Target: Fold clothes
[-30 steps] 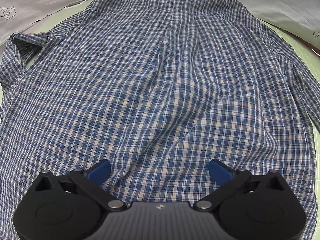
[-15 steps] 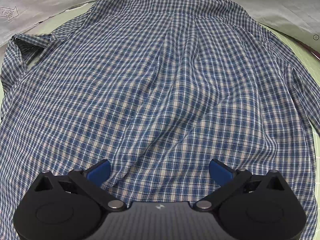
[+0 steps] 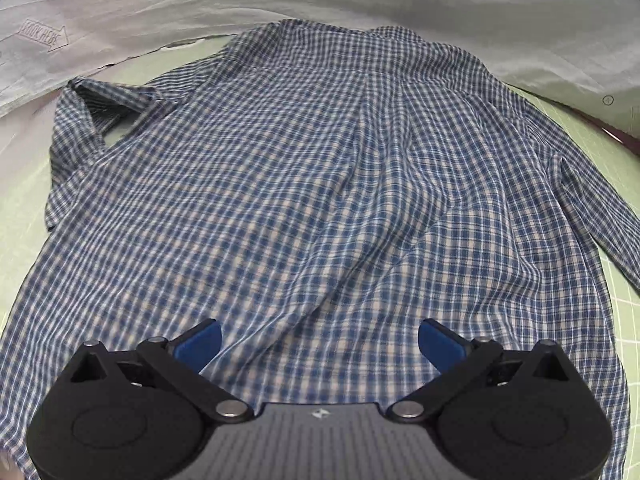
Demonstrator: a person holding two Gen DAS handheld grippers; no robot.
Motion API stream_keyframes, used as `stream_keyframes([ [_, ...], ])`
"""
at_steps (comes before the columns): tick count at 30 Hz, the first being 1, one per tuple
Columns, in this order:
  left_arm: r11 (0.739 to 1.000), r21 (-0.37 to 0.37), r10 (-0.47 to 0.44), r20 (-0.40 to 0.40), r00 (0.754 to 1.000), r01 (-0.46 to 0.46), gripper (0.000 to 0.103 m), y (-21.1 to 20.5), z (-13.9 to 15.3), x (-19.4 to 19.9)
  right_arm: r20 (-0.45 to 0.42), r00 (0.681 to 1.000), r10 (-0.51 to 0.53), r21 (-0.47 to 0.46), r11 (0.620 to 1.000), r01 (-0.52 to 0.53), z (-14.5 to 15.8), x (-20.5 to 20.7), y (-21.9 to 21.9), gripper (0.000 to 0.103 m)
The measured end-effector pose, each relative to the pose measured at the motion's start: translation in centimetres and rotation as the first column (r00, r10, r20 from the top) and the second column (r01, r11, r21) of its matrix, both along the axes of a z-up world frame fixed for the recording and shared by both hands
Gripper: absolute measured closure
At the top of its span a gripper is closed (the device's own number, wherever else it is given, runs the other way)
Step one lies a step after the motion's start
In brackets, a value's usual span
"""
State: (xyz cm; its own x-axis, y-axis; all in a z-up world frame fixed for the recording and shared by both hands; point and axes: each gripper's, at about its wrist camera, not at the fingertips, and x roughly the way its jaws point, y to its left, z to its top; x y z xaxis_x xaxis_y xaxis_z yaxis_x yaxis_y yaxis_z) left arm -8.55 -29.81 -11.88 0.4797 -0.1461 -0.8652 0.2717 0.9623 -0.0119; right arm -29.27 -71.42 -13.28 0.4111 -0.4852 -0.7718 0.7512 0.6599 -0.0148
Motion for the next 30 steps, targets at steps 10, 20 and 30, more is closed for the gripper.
stream_keyframes([
  [10, 0.985, 0.027, 0.169, 0.021, 0.985, -0.17, 0.0, 10.2, 1.8, -1.7, 0.086, 0.963, 0.256, 0.09, 0.96, -0.264, -0.4, 4.5, 13.5, 0.001],
  [20, 0.978, 0.0, 0.207, -0.015, 0.978, -0.207, 0.0, 19.3, 1.8, 1.7, 0.099, 0.965, 0.245, 0.17, 0.951, -0.259, -1.8, 8.8, 21.1, 0.001],
  [30, 0.99, -0.04, 0.134, -0.042, 0.99, -0.136, 0.0, 25.7, 0.8, 9.0, 0.036, 0.999, 0.034, 0.115, 0.993, -0.038, -3.3, 9.4, 25.6, 0.0],
])
